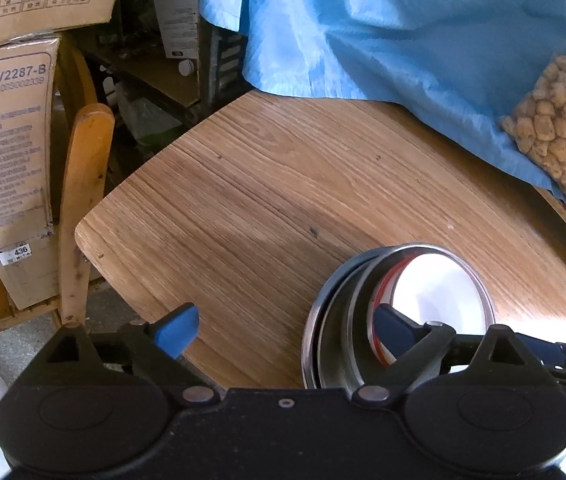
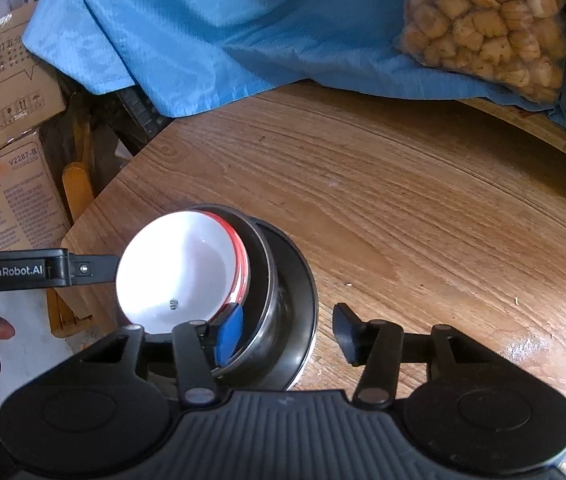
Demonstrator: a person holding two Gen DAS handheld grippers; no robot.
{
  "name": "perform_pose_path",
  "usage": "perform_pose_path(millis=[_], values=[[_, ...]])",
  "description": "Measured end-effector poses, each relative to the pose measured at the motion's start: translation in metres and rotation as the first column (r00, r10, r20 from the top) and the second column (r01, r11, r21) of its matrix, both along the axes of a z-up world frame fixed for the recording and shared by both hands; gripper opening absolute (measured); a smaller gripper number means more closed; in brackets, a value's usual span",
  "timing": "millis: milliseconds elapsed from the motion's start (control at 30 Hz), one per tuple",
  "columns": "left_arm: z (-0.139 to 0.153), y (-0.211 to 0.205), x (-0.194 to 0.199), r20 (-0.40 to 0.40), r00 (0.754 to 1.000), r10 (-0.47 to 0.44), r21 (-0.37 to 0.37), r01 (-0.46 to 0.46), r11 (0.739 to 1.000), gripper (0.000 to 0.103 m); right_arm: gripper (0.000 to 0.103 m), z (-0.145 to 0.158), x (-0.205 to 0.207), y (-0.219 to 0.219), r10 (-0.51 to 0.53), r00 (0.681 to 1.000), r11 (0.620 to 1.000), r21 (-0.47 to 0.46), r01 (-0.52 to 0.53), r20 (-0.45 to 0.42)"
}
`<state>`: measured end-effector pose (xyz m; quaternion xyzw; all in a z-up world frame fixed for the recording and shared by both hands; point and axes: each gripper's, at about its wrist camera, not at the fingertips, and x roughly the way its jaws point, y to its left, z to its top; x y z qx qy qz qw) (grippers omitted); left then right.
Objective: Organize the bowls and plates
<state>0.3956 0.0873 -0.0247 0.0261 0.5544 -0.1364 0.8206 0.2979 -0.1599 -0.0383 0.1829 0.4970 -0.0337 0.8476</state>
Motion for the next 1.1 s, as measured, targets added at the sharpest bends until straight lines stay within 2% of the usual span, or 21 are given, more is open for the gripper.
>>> perform_pose_path(millis=[100, 400, 467, 567, 933, 1100], values=[[0.001, 0.001, 0.000, 0.007, 1.000, 0.007, 0.003, -0.007, 1.000, 0.100, 0.062, 0.000, -0.002, -0.001, -0.010, 1.000, 1.000, 0.000, 0.010, 0.002], [0.008, 0.002, -0.002, 0.051, 0.998, 0.025, -0.006, -0.024, 1.000, 0.102, 0.073, 0.002, -0.007, -0.003, -0.023, 0.999, 1.000, -0.009, 0.023, 0.024], [0.012, 0.002, -0.005, 0.070, 0.997, 0.034, -0.010, -0.034, 0.999, 0.102, 0.084, 0.005, -0.009, -0.005, -0.023, 0.999, 1.000, -0.002, 0.023, 0.040], [0.019, 0.001, -0.010, 0.098, 0.994, 0.042, -0.019, -0.040, 0.999, 0.102, 0.088, 0.011, -0.011, -0.004, -0.006, 0.997, 1.000, -0.010, 0.007, 0.077], [0.045, -0.008, -0.060, 0.231, 0.970, 0.079, -0.042, -0.071, 0.997, 0.102, 0.101, 0.031, -0.043, -0.016, 0.056, 0.983, 0.998, -0.014, -0.055, 0.174], [0.051, -0.014, -0.089, 0.252, 0.964, 0.085, -0.037, -0.078, 0.996, 0.102, 0.102, 0.039, -0.063, -0.018, 0.079, 0.976, 0.997, -0.016, -0.077, 0.204]])
